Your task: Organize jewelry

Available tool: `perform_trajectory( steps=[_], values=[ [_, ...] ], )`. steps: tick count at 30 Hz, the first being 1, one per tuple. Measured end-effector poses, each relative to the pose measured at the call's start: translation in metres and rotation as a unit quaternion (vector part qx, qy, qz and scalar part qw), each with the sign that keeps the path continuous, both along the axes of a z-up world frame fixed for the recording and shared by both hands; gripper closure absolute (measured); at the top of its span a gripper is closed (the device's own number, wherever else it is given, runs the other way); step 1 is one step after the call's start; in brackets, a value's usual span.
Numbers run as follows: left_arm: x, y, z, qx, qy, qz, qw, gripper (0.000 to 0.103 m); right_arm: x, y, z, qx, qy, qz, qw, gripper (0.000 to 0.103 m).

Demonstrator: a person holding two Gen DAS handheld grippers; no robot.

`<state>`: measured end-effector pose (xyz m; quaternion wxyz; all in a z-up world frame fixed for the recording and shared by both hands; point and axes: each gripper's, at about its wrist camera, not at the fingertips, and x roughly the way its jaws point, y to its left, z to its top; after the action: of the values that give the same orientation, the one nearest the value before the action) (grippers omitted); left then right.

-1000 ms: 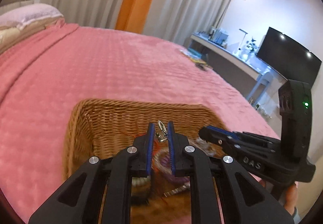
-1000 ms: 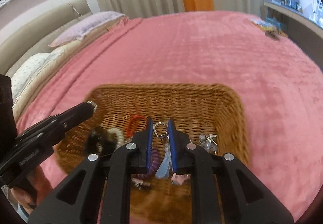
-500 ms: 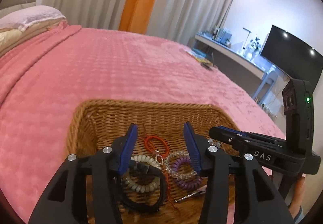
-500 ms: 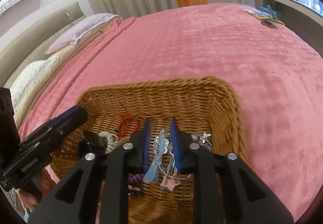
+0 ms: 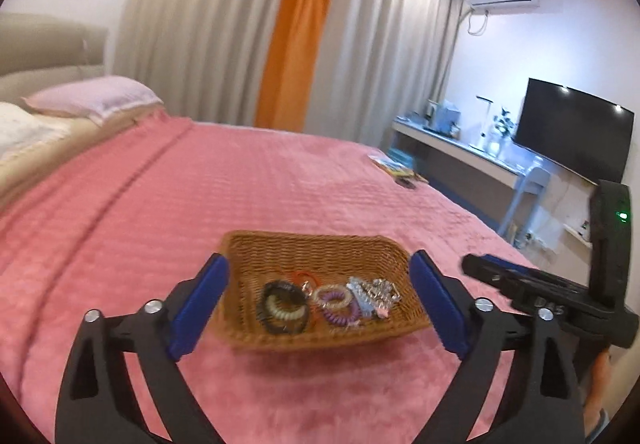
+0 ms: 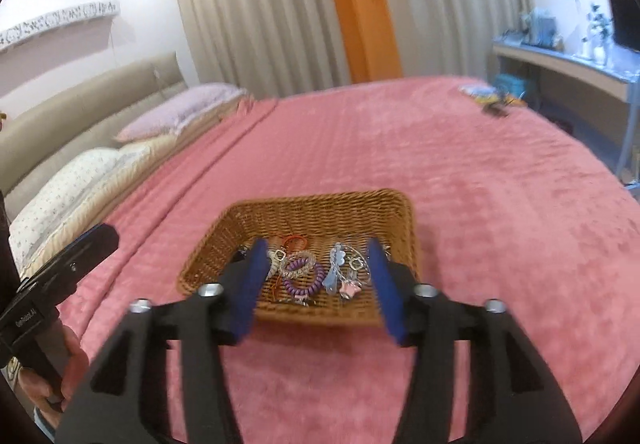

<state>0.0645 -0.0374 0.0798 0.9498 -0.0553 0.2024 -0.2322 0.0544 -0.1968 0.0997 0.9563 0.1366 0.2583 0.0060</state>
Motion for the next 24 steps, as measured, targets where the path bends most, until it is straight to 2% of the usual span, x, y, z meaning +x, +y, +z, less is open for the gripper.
perform_trajectory(
  steps=[4,5,7,9,16,19,24],
  values=[
    [-0.038,0.011,-0.007,0.014,-0.019,0.029,0.9993,0.010,-0.044,0.007,0.001,-0.017,-0.038,-0.014,0.999,0.044],
    [-0.048,0.013,-0.011,0.022,-0.028,0.043,0.9985,0.010,-0.054,0.010,-0.001,-0.027,-0.049,-0.020,0.998,0.040],
    [-0.066,0.015,-0.024,0.043,-0.050,0.079,0.9947,0.010,-0.068,0.016,-0.005,-0.041,-0.068,-0.030,0.996,0.033],
    [-0.076,0.015,-0.034,0.059,-0.068,0.103,0.9906,0.010,-0.080,0.022,-0.013,-0.057,-0.085,-0.040,0.994,0.032],
    [-0.072,0.010,-0.072,0.100,-0.073,0.142,0.9820,0.010,-0.086,0.048,-0.043,-0.120,-0.089,-0.040,0.988,0.032],
    [-0.070,0.008,-0.080,0.116,-0.071,0.152,0.9789,0.009,-0.083,0.048,-0.052,-0.113,-0.084,-0.044,0.989,0.032],
    [-0.071,0.012,-0.083,0.116,-0.067,0.158,0.9783,0.008,-0.080,0.038,-0.065,-0.098,-0.074,-0.050,0.991,0.032]
  ],
)
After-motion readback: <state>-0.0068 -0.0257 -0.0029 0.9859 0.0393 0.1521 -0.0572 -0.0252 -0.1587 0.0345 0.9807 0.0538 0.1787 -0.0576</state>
